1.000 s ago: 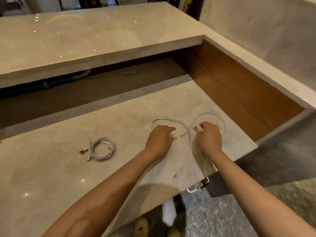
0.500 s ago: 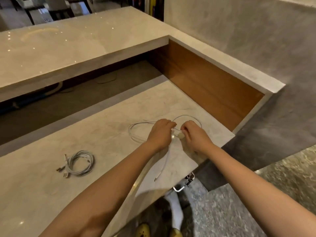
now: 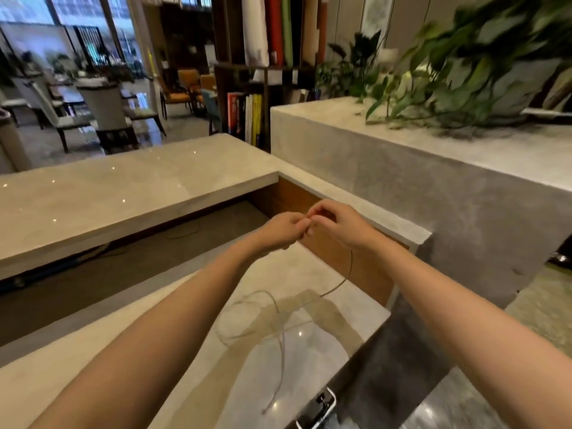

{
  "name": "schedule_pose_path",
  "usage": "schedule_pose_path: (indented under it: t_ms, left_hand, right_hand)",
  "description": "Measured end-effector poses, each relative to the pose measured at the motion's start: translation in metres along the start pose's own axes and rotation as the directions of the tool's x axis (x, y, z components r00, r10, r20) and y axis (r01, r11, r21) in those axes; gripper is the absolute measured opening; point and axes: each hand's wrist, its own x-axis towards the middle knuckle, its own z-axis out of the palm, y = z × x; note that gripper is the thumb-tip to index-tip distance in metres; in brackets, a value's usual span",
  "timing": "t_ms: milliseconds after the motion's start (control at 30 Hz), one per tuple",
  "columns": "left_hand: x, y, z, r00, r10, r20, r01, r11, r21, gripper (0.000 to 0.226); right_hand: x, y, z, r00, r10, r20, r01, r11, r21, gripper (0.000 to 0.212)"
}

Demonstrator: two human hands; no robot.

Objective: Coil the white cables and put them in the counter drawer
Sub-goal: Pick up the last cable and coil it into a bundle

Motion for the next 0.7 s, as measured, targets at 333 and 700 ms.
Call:
schedule_pose_path:
  t_ms: [333,700]
  left_hand:
    - [-0.022,0.042,-0.095,0.928,0.263,0.265,0.081,0.551,-0.83,0.016]
    - [-0.041,0.065,-0.13,0.941,0.232,-0.246,-0.284,0.151,-0.947,0.022]
  right_hand:
    - [0.02,-0.068,-0.056,0.997,0.01,0.08,-0.04,0.925,0.379,0.023]
    - [0.0,-0.033,0.0,0.983,0.164,-0.079,-0.131,0.938,0.32,0.029]
